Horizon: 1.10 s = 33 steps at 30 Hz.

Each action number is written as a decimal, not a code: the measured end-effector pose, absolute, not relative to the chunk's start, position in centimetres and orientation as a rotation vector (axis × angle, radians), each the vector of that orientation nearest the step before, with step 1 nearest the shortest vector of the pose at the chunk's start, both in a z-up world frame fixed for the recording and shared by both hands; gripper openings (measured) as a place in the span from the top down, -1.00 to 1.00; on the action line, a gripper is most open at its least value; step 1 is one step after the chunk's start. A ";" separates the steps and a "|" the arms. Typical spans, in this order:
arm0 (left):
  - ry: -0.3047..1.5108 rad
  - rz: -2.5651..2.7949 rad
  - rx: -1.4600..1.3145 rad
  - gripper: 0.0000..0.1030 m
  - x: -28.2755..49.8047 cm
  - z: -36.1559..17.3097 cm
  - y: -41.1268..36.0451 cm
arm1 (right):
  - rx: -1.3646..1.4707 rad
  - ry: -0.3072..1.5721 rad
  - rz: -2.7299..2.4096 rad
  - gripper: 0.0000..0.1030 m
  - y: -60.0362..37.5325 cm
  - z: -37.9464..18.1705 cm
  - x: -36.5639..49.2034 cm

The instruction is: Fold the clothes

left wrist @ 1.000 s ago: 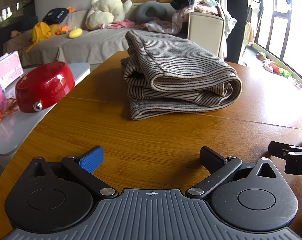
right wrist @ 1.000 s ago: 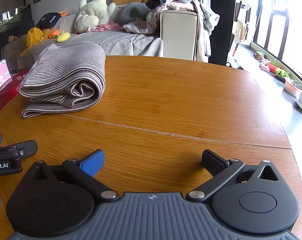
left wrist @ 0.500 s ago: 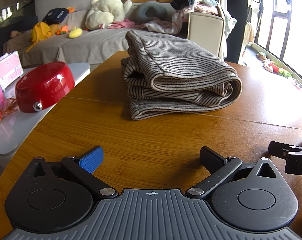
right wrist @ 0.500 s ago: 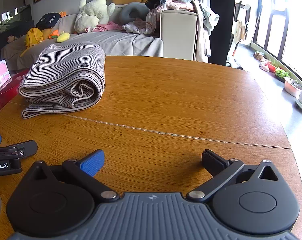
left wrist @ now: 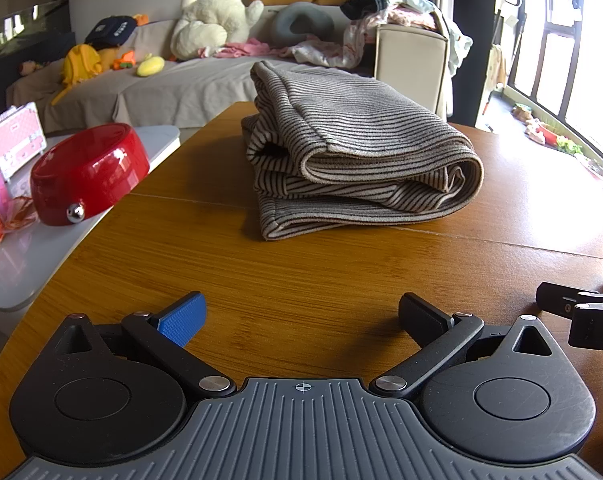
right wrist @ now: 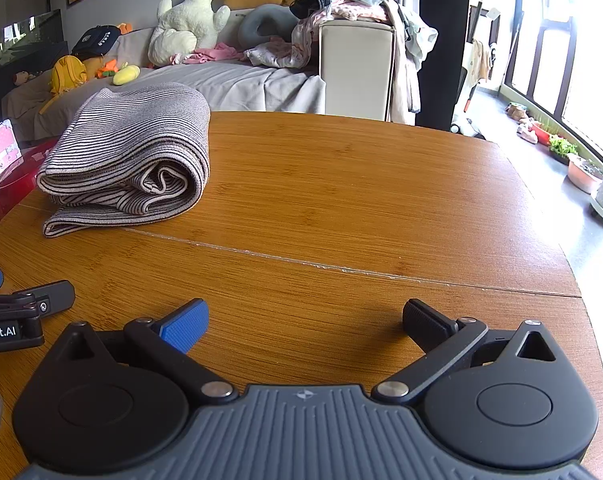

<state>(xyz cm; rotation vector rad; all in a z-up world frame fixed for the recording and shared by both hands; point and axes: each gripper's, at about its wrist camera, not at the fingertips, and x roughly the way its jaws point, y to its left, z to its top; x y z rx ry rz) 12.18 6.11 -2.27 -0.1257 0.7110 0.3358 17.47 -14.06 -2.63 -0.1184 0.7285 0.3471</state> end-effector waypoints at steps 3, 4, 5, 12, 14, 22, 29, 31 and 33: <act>0.711 0.336 -0.126 -1.00 12.2 -2.3 6.0 | -0.118 0.729 0.346 -1.00 -14.1 -2.6 17.5; 0.711 0.336 -0.126 -1.00 12.2 -2.3 6.0 | -0.117 0.729 0.345 -1.00 -14.1 -2.6 17.5; 0.711 0.336 -0.126 -1.00 12.2 -2.3 6.0 | -0.117 0.729 0.344 -1.00 -14.1 -2.6 17.5; 0.713 0.331 -0.126 -1.00 12.2 -2.2 5.9 | -0.117 0.729 0.344 -1.00 -14.1 -2.6 17.5; 0.713 0.333 -0.126 -1.00 12.3 -2.2 5.9 | -0.118 0.729 0.344 -1.00 -14.1 -2.6 17.5; 0.712 0.333 -0.125 -1.00 12.3 -2.3 5.8 | -0.123 0.729 0.345 -1.00 -13.9 -2.6 17.4; 0.712 0.334 -0.125 -1.00 12.3 -2.3 5.8 | -0.129 0.729 0.360 -1.00 -13.7 -2.5 17.5; 0.712 0.334 -0.124 -1.00 12.3 -2.3 5.8 | -0.137 0.729 0.378 -1.00 -13.5 -2.6 17.7; 0.712 0.334 -0.124 -1.00 12.3 -2.3 5.8 | -0.141 0.728 0.388 -1.00 -13.3 -2.5 17.9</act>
